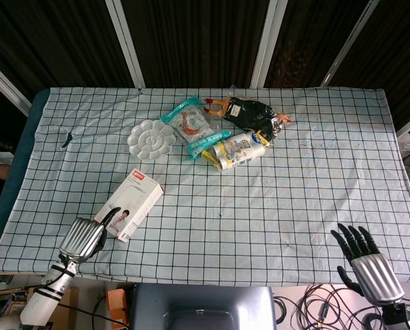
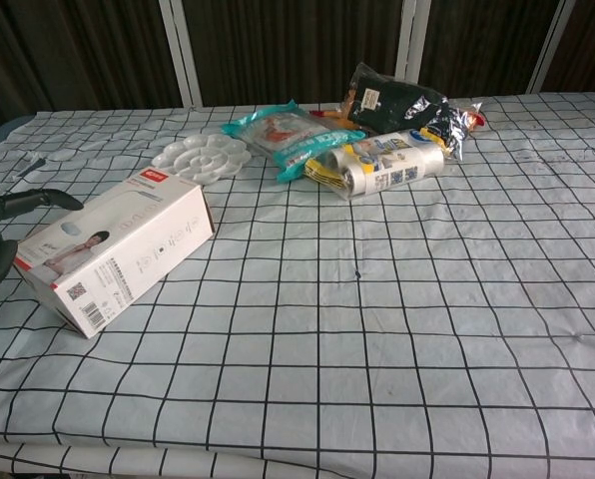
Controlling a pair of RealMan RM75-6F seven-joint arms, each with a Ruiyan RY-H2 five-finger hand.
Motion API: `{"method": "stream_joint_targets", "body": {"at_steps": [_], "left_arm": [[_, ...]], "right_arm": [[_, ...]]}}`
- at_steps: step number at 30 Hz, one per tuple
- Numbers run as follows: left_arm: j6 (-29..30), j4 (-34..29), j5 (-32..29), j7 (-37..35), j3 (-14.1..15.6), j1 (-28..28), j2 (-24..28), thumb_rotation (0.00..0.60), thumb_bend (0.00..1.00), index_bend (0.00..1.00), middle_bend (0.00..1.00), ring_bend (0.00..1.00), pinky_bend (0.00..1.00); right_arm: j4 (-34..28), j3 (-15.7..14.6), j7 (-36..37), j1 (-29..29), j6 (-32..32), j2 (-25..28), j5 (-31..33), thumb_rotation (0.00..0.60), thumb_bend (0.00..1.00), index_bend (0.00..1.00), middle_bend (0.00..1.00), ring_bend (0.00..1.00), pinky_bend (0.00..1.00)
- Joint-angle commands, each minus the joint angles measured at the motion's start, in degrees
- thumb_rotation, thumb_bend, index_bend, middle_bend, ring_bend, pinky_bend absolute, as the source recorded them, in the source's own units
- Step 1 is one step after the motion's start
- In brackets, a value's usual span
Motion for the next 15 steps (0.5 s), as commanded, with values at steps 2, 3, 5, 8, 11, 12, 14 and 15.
{"method": "stream_joint_targets", "body": {"at_steps": [2, 3, 5, 8, 11, 12, 14, 15], "left_arm": [[-3.96, -3.30, -5.83, 6.43, -0.36, -2.01, 0.69, 0.600, 0.82, 0.16, 1.00, 1.00, 1.00], [-3.98, -3.40, -5.94, 6.54, -0.35, -2.05, 0.70, 0.600, 0.82, 0.16, 1.00, 1.00, 1.00], [-3.98, -3.50, -6.03, 6.65, -0.34, -2.08, 0.71, 0.600, 0.82, 0.16, 1.00, 1.00, 1.00], [-3.87, -3.92, -6.72, 7.54, -0.18, -2.18, 0.82, 0.600, 0.81, 0.16, 1.00, 1.00, 1.00], [-3.29, -4.56, -6.84, 8.19, 0.12, -2.19, 0.93, 0.600, 0.81, 0.16, 1.00, 1.00, 1.00], [-2.65, -4.76, -6.17, 8.07, 0.32, -2.05, 0.90, 0.600, 0.80, 0.16, 1.00, 1.00, 1.00], [-1.76, -5.04, -5.06, 7.64, 0.65, -1.83, 1.01, 0.600, 0.79, 0.15, 1.00, 1.00, 1.00], [-1.20, -5.15, -4.37, 7.33, 0.83, -1.66, 1.14, 0.600, 0.78, 0.13, 1.00, 1.00, 1.00]], "right_arm": [[-0.07, 0.07, 0.06, -0.04, 0.15, 0.10, 0.12, 0.600, 0.37, 0.00, 0.00, 0.00, 0.00], [-0.07, 0.08, 0.08, -0.05, 0.17, 0.11, 0.14, 0.600, 0.37, 0.00, 0.00, 0.00, 0.00], [-0.08, 0.09, 0.10, -0.06, 0.19, 0.13, 0.16, 0.600, 0.37, 0.00, 0.00, 0.00, 0.00], [-0.09, 0.12, 0.38, -0.16, 0.48, 0.28, 0.19, 0.600, 0.37, 0.00, 0.00, 0.00, 0.00], [-0.07, 0.03, 0.55, -0.25, 0.70, 0.32, 0.00, 0.600, 0.37, 0.00, 0.00, 0.00, 0.00], [-0.04, -0.01, 0.54, -0.25, 0.68, 0.30, -0.06, 0.600, 0.37, 0.00, 0.00, 0.00, 0.00], [-0.06, -0.04, 0.48, -0.23, 0.63, 0.30, -0.11, 0.600, 0.37, 0.00, 0.00, 0.00, 0.00], [-0.05, -0.04, 0.48, -0.22, 0.61, 0.28, -0.11, 0.600, 0.37, 0.00, 0.00, 0.00, 0.00]]}}
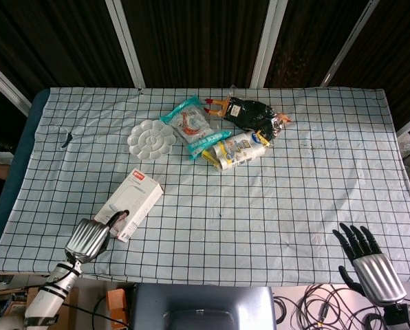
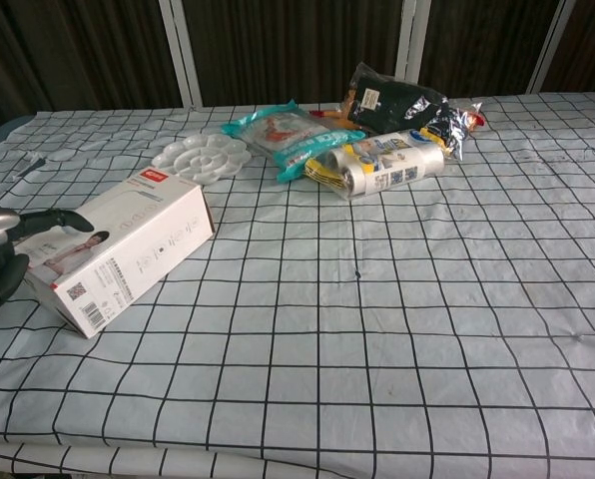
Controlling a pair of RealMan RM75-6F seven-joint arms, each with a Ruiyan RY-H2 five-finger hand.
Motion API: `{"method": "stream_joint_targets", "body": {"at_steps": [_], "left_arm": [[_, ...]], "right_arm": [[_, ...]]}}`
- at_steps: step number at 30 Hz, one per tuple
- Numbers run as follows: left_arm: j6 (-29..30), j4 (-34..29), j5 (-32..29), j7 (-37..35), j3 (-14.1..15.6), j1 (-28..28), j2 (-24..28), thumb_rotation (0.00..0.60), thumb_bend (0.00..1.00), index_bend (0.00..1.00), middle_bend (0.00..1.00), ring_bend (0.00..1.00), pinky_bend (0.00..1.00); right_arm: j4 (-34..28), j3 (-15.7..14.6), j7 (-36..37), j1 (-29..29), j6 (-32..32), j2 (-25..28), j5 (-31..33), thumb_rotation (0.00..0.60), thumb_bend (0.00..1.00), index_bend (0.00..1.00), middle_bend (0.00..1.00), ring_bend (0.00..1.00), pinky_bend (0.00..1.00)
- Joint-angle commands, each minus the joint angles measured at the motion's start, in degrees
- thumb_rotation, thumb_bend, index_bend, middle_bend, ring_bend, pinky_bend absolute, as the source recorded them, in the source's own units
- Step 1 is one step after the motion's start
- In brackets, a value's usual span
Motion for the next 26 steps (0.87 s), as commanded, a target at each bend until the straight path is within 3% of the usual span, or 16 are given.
{"method": "stream_joint_targets", "body": {"at_steps": [1, 3, 4, 5, 6, 7, 8, 10, 12, 16, 19, 26], "left_arm": [[2.57, -0.72, 3.16, -1.22, 0.87, 0.74, 0.50, 0.600, 0.77, 0.12, 1.00, 1.00, 1.00], [4.67, -0.88, 6.19, -3.25, 1.76, 1.64, 1.30, 0.600, 0.70, 0.06, 0.93, 0.95, 0.99], [6.15, -0.71, 8.75, -5.68, 2.79, 2.44, 2.35, 0.600, 0.63, 0.02, 0.71, 0.77, 0.87], [7.76, -0.27, 10.79, -7.79, 3.58, 3.26, 3.31, 0.600, 0.59, 0.01, 0.53, 0.60, 0.73], [10.79, 0.63, 13.32, -10.33, 4.57, 4.81, 4.47, 0.600, 0.53, 0.00, 0.26, 0.32, 0.48], [13.43, 1.38, 14.96, -12.04, 5.33, 6.25, 5.16, 0.600, 0.48, 0.00, 0.08, 0.11, 0.25], [15.73, 1.99, 16.44, -14.02, 6.30, 7.68, 5.89, 0.600, 0.44, 0.00, 0.01, 0.02, 0.10], [20.99, 4.00, 20.31, -20.27, 8.87, 10.90, 7.23, 0.600, 0.40, 0.00, 0.00, 0.00, 0.02], [26.25, 7.92, 23.90, -25.55, 10.88, 13.89, 7.13, 0.600, 0.38, 0.00, 0.00, 0.00, 0.00], [34.33, 16.67, 26.57, -28.88, 11.08, 18.53, 2.92, 0.600, 0.38, 0.00, 0.00, 0.00, 0.00], [34.28, 20.11, 25.15, -30.02, 10.66, 19.70, 0.96, 0.600, 0.38, 0.00, 0.00, 0.00, 0.00], [33.17, 19.69, 26.10, -30.87, 10.57, 19.56, 1.59, 0.600, 0.38, 0.00, 0.00, 0.00, 0.00]], "right_arm": [[0.01, 0.01, 0.02, -0.01, 0.04, 0.00, 0.00, 0.600, 0.37, 0.00, 0.00, 0.00, 0.00], [-0.05, 0.07, 0.24, -0.07, 0.32, 0.14, -0.02, 0.600, 0.37, 0.00, 0.00, 0.00, 0.00], [-0.07, 0.14, 0.50, -0.17, 0.64, 0.26, 0.01, 0.600, 0.37, 0.00, 0.00, 0.00, 0.00], [-0.03, 0.21, 0.69, -0.28, 0.91, 0.35, 0.09, 0.600, 0.37, 0.00, 0.00, 0.00, 0.00], [0.03, 0.33, 0.90, -0.41, 1.24, 0.45, 0.24, 0.600, 0.37, 0.00, 0.00, 0.00, 0.00], [0.04, 0.43, 1.06, -0.49, 1.43, 0.51, 0.38, 0.600, 0.37, 0.00, 0.00, 0.00, 0.00], [0.05, 0.52, 1.17, -0.55, 1.57, 0.55, 0.51, 0.600, 0.37, 0.00, 0.00, 0.00, 0.00], [0.02, 0.58, 1.26, -0.63, 1.69, 0.62, 0.62, 0.600, 0.37, 0.00, 0.00, 0.00, 0.00], [0.03, 0.49, 1.09, -0.69, 1.83, 0.61, 0.35, 0.600, 0.37, 0.00, 0.00, 0.00, 0.00], [-0.02, 0.35, 0.64, -0.61, 1.67, 0.33, -0.13, 0.600, 0.37, 0.00, 0.00, 0.00, 0.00], [-0.25, 0.40, -0.11, -0.38, 1.13, 0.16, -0.13, 0.600, 0.37, 0.00, 0.00, 0.00, 0.00], [-0.50, 0.37, -0.73, -0.49, 1.01, 0.03, -0.06, 0.600, 0.37, 0.00, 0.00, 0.00, 0.00]]}}
